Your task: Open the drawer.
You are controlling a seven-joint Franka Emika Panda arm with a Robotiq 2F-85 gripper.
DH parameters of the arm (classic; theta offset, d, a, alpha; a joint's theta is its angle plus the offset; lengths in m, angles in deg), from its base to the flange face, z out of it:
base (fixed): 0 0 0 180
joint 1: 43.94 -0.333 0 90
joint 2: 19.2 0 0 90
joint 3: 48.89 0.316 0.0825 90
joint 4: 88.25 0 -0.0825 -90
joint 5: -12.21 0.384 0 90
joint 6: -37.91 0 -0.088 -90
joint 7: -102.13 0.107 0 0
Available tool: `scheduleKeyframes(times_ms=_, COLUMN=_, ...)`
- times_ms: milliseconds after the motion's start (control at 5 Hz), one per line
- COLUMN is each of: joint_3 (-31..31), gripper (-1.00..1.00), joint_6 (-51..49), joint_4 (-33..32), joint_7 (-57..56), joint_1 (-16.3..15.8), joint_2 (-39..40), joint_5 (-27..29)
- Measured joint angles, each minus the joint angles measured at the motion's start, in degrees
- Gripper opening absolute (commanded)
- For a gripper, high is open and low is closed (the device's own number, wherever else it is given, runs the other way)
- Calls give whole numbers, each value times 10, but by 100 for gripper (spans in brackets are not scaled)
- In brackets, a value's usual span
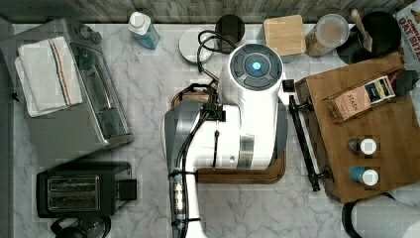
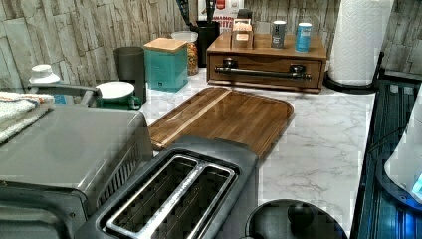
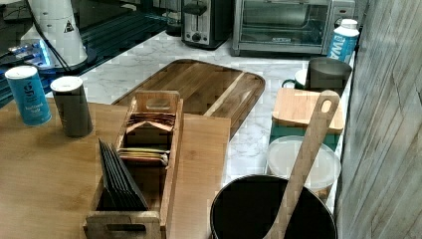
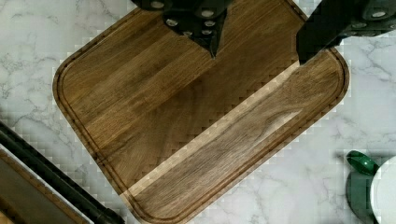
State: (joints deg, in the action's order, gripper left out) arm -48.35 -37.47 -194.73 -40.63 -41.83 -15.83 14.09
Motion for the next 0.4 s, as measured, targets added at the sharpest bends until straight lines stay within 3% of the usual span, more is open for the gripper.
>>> scheduleKeyframes(times_ms=400, joint_3=1, gripper=100, joint_6=0, joint_4=-2, joint_7=0, joint_1=1, joint_2=4, joint_5=0)
